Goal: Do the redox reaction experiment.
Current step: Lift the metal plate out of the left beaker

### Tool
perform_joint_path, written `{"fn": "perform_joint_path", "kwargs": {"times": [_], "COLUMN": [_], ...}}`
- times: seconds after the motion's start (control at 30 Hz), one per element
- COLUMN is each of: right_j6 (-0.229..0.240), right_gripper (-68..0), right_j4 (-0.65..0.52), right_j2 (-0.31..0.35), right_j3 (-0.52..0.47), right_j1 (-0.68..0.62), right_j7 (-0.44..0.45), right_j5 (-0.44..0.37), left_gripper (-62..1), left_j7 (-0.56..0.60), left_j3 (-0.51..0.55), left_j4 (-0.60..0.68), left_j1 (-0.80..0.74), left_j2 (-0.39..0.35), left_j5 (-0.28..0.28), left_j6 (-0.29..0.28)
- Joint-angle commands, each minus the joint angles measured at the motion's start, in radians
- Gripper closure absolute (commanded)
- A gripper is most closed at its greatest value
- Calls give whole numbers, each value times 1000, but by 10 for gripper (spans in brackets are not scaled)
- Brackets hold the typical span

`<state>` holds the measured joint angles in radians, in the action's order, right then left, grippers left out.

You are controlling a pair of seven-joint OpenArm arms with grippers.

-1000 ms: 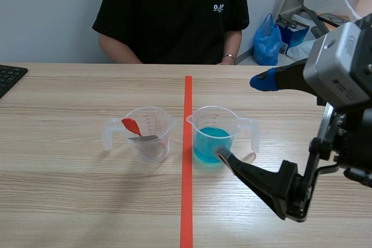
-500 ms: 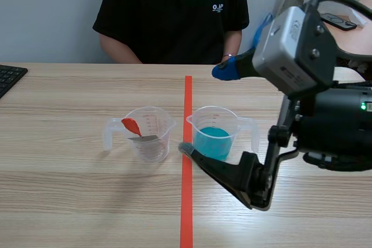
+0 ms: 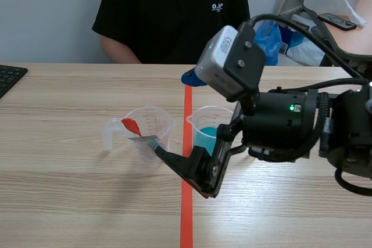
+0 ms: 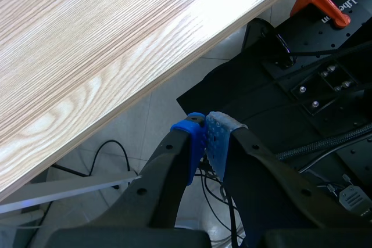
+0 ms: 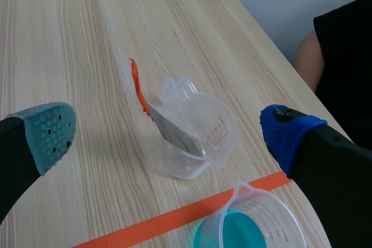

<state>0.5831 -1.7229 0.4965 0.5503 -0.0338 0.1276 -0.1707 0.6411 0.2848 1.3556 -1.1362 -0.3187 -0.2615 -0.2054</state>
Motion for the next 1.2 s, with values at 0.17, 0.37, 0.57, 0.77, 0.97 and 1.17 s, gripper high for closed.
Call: {"fn": "perform_joint_path", "kwargs": {"times": [0.17, 0.37, 0.57, 0.77, 0.97, 1.17], "right_j6": [-6, -6, -11, -14, -14, -14], "right_gripper": [-679, -679, -679, -648, -467, -348], "right_j4": [85, 163, 234, 245, 245, 245], "right_j2": [-58, -107, -146, -153, -153, -153], "right_j3": [69, 127, 152, 152, 152, 152], "right_j1": [115, 187, 232, 236, 236, 236], "right_j7": [-3, -14, -23, -44, -43, -42], "right_j5": [-5, 11, 11, 11, 11, 11], "left_gripper": [-36, -36, -36, -36, -36, -36], "left_j7": [18, 18, 18, 18, 18, 18], "left_j3": [9, 9, 9, 9, 9, 9], "left_j4": [20, 20, 20, 20, 20, 20], "left_j1": [-8, -8, -8, -8, -8, -8], "left_j2": [2, 2, 2, 2, 2, 2], "left_j5": [7, 7, 7, 7, 7, 7], "left_j6": [1, 1, 1, 1, 1, 1]}}
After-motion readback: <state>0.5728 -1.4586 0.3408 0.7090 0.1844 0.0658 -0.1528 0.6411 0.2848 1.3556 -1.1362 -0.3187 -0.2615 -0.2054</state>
